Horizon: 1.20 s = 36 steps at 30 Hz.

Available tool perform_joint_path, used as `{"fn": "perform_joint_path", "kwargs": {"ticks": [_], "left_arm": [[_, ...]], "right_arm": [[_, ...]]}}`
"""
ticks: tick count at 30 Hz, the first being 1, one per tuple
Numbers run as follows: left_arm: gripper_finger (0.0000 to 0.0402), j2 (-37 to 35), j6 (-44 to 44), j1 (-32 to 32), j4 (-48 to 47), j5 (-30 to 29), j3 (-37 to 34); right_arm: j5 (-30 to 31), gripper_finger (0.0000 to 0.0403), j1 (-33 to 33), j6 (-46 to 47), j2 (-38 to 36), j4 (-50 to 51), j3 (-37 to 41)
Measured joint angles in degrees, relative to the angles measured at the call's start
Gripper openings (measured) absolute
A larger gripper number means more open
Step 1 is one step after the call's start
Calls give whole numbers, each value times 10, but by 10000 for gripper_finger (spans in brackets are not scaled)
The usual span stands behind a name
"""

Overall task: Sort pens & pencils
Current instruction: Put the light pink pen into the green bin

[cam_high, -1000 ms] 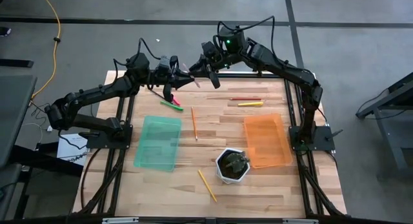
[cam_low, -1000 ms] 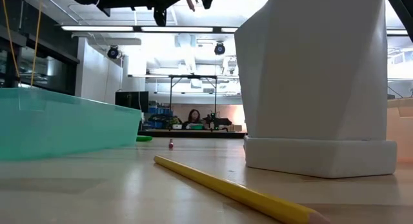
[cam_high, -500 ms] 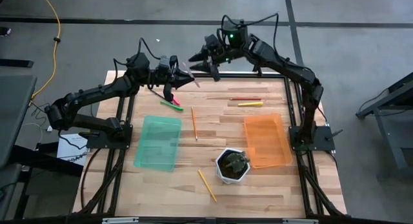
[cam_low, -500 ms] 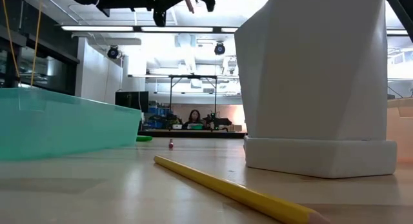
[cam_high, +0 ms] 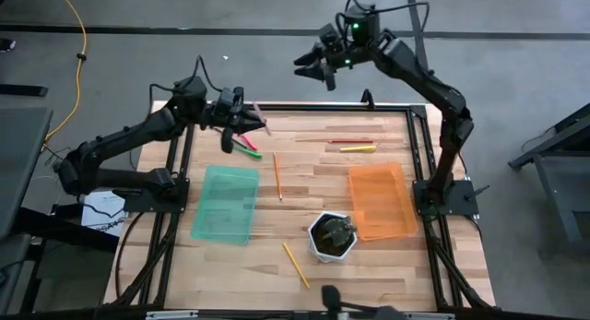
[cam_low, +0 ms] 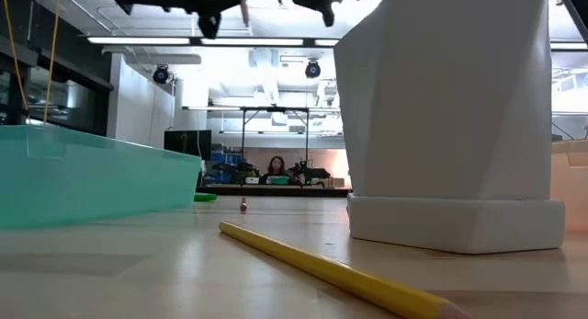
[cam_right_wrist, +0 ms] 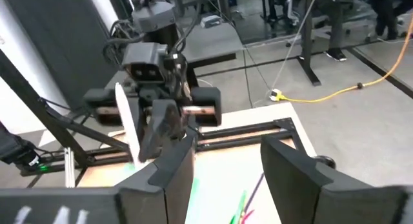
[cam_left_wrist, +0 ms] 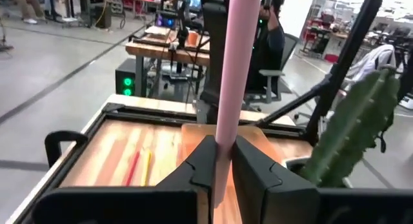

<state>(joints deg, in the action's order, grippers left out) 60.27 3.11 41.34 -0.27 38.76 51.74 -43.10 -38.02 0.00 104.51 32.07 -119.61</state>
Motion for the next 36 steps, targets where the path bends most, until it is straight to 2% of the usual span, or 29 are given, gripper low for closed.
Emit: {"fn": "perform_joint_path", "kwargs": {"ticks": [6,14,23,30,36], "left_arm": [[30,-62,-27,10,-132,33,0],[27,-129,-46,10,-299,27,0],[30,-172,-52,10,-474,11,0],[30,-177,-72,10,-622,-27,0],[29,-178,-37,10,-636,-41,-7]], "right_arm": [[0,170,-27,-36,-31,82,0],[1,170,-64,-90,-55,218,0],[1,170,-73,-153,-56,376,0],[-1,170,-72,-169,-56,423,0],[28,170,-73,-171,-56,423,0]]}}
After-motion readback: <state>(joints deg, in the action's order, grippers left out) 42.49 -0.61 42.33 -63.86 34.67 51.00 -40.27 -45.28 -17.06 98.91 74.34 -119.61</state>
